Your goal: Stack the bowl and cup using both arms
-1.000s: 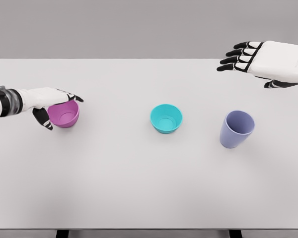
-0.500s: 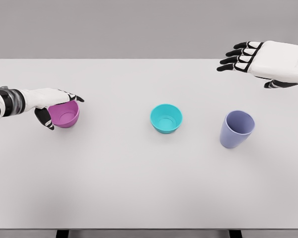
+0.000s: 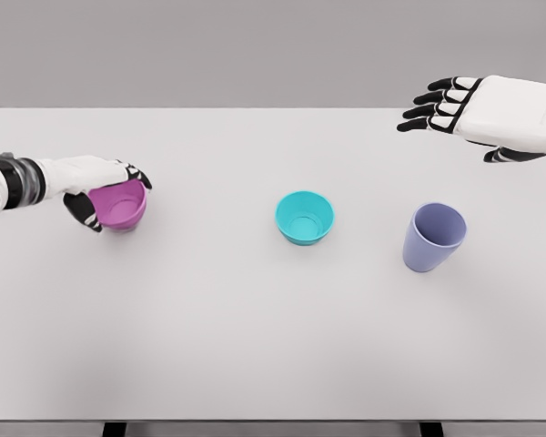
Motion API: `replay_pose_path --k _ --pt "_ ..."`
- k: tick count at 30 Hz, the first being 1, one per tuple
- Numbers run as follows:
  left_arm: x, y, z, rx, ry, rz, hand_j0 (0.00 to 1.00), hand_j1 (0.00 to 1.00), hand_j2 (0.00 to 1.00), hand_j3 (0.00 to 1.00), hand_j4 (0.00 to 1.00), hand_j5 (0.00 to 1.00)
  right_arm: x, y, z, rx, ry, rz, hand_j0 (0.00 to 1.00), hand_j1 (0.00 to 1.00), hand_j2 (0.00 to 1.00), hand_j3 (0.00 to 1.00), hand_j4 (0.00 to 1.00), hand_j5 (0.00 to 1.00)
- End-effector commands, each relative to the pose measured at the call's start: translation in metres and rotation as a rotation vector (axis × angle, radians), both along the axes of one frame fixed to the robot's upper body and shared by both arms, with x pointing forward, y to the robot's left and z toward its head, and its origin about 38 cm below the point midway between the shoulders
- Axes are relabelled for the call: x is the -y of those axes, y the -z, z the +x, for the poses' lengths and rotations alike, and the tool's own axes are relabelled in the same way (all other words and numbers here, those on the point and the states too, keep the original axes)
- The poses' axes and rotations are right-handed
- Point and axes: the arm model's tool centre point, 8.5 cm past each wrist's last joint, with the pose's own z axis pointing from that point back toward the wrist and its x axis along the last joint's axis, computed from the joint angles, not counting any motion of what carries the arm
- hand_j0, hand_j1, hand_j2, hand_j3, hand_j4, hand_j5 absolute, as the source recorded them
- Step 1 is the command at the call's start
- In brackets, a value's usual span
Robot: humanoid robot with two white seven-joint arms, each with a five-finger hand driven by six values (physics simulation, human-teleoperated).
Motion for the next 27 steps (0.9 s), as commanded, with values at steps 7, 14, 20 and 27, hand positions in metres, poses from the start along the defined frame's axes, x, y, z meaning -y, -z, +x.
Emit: replay_pose_path --k 7,14,20,27 --pt "0.022 -0.023 -0.006 0.052 0.075 -0.020 0.72 0.72 0.72 0.72 0.72 0.72 0.001 0.000 0.000 -0.001 0.003 0.004 1.00 1.00 1.00 1.00 1.00 1.00" --pt "0.036 -0.034 -0.006 0.079 0.111 -0.033 0.72 0.72 0.72 0.72 0.72 0.72 0.000 -0.001 0.000 -0.001 0.002 0.004 1.00 1.00 1.00 1.00 1.00 1.00" --pt "0.064 -0.042 -0.004 0.103 0.168 -0.068 0.72 0.72 0.72 0.72 0.72 0.72 0.001 0.000 0.000 -0.001 0.003 0.004 1.00 1.00 1.00 1.00 1.00 1.00" --pt "0.098 -0.044 -0.003 0.114 0.228 -0.116 0.73 0.73 0.73 0.73 0.73 0.73 0.001 0.000 0.000 -0.001 0.003 0.004 1.00 1.00 1.00 1.00 1.00 1.00"
